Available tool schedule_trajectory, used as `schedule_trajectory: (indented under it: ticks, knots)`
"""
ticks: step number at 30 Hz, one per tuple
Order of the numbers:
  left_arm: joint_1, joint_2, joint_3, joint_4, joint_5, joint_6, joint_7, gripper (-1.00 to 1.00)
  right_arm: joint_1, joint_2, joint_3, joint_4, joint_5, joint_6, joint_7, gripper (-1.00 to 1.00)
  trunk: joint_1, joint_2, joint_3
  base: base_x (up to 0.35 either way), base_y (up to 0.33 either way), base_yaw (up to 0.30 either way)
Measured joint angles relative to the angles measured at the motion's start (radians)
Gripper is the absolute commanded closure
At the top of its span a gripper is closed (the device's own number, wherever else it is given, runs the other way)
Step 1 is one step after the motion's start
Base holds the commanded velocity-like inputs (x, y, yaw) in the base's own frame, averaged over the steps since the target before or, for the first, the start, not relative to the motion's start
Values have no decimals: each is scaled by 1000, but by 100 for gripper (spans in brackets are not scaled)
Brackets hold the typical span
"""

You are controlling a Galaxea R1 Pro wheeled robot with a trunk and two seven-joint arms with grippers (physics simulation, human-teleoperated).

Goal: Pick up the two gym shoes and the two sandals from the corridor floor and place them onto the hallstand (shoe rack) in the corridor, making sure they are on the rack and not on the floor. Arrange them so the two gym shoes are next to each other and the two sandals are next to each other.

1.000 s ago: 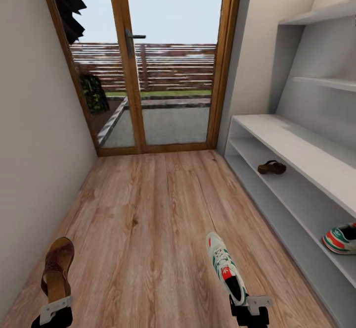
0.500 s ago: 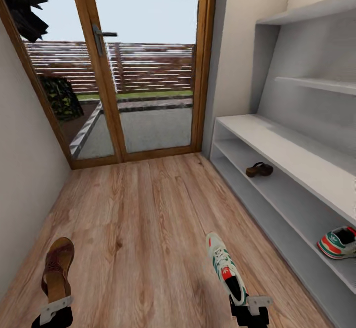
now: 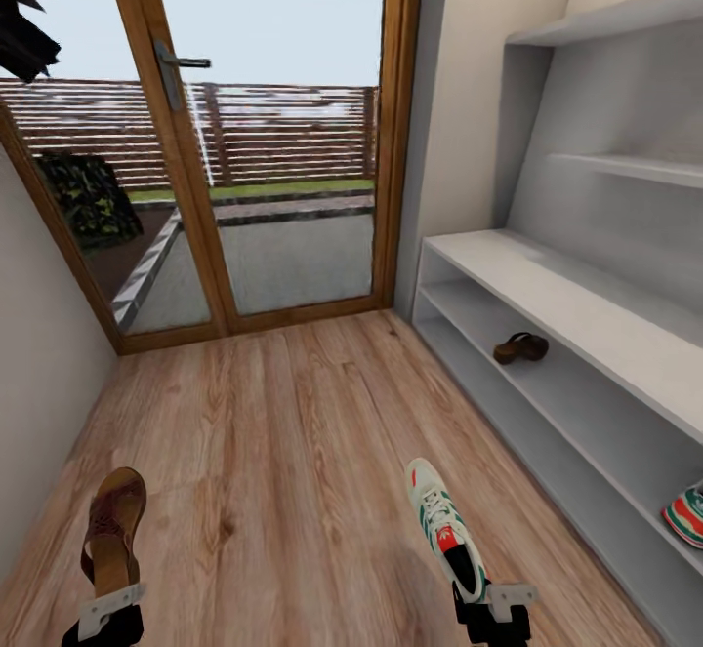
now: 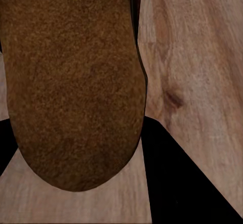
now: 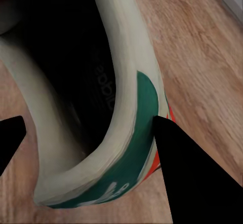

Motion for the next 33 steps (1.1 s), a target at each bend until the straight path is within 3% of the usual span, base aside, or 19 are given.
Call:
schedule_trajectory:
  ticks: [13, 33]
  knots:
    - [0, 0, 0, 1, 0, 0, 0, 100, 0, 0, 0, 0, 0, 0, 0, 100, 0, 0, 0, 282, 202, -35]
    - [0, -1, 0, 3, 0, 0, 0, 100, 0, 0, 0, -1, 1, 0, 0, 100, 0, 0, 6, 233, 243, -246]
